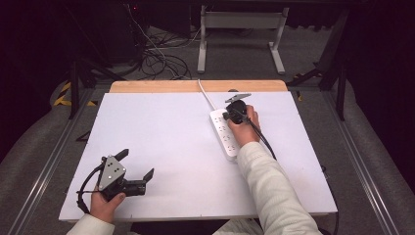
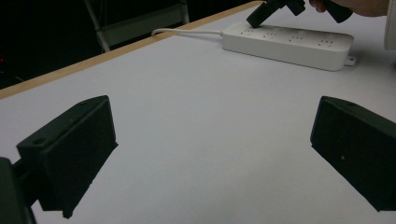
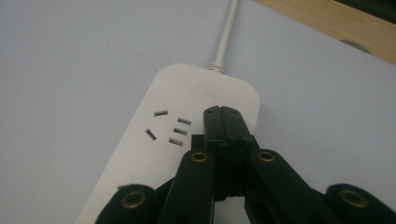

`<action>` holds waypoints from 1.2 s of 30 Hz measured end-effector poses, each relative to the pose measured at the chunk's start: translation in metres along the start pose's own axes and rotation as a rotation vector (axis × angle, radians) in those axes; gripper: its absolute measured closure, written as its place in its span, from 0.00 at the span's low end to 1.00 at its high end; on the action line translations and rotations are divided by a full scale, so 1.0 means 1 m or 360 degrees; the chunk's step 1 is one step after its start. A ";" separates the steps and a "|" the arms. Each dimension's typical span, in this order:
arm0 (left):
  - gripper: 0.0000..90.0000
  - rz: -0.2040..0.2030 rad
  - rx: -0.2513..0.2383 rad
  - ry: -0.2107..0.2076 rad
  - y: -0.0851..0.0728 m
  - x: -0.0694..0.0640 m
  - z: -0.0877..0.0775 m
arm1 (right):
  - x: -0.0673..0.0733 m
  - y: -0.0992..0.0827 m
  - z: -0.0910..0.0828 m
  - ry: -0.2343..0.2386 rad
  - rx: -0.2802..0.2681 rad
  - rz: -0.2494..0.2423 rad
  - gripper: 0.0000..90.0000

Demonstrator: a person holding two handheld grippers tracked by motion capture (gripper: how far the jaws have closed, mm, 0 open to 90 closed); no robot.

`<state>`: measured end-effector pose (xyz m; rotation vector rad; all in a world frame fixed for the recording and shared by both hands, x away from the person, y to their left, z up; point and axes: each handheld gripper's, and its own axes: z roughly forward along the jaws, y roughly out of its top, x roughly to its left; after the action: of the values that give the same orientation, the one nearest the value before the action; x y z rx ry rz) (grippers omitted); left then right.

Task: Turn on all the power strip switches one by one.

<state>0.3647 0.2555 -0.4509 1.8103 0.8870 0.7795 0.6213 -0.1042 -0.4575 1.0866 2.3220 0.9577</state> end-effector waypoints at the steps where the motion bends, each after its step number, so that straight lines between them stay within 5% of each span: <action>1: 0.01 0.0001 -0.0001 -0.0001 0.000 0.000 0.000 | 0.001 0.001 0.000 -0.0008 0.0004 0.0007 1.00; 4: 0.01 -0.0011 0.0000 -0.0004 0.000 0.000 0.000 | 0.001 0.006 -0.004 -0.0011 0.0033 -0.0037 1.00; 7: 0.01 -0.0025 -0.0002 0.0000 0.000 0.002 0.001 | -0.002 0.010 -0.022 0.0073 -0.0137 0.0072 1.00; 11: 0.01 -0.0025 -0.0005 0.0004 0.001 0.002 0.001 | 0.002 0.018 -0.044 0.0111 -0.0219 0.0011 1.00; 25: 0.01 -0.0016 -0.0011 -0.0007 0.002 0.001 0.002 | 0.006 0.020 -0.078 0.0154 -0.0292 -0.0016 1.00; 31: 0.01 -0.0010 -0.0017 -0.0013 0.003 0.001 0.003 | 0.011 0.019 -0.094 0.0176 -0.0330 -0.0049 0.92; 36: 0.01 -0.0007 -0.0021 -0.0013 0.004 0.001 0.003 | 0.019 0.020 -0.109 0.0261 -0.0365 -0.0104 0.69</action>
<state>0.3685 0.2534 -0.4485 1.7984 0.8787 0.7727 0.5542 -0.1257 -0.3698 0.8639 2.2871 1.2933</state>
